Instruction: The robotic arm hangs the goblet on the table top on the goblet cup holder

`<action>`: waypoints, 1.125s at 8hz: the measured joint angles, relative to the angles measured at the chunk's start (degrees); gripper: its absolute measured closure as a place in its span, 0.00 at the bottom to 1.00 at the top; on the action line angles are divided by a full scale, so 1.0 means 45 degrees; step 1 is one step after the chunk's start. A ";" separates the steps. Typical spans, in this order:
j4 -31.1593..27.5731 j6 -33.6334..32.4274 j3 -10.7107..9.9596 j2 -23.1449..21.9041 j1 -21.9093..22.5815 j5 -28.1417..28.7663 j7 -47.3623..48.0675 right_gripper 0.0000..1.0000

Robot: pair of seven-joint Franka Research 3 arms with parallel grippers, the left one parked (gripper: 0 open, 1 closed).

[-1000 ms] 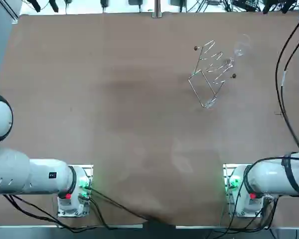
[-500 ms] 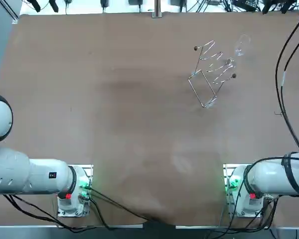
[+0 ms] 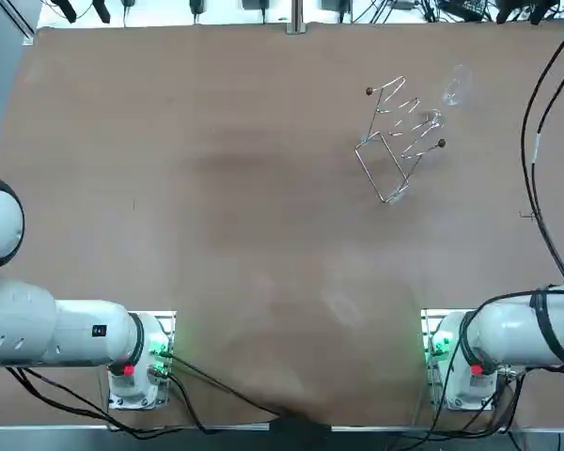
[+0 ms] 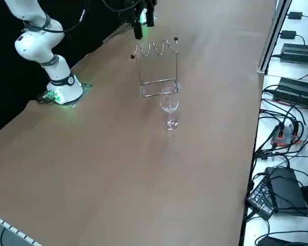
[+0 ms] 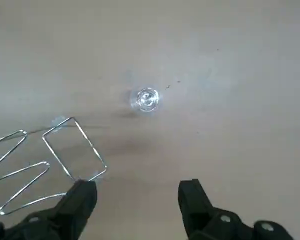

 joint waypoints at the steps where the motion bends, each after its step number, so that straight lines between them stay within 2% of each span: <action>1: -0.0080 0.0458 -0.0030 0.0138 -0.0149 0.0021 -0.0886 0.00; 5: -0.0287 0.1392 -0.0032 0.0817 -0.0340 0.0442 -0.3963 0.00; 7: -0.0307 0.1639 -0.0055 0.1336 -0.0935 0.1915 -0.5795 0.00; 9: -0.0335 0.1939 -0.0120 0.2183 -0.2017 0.3545 -0.8765 0.00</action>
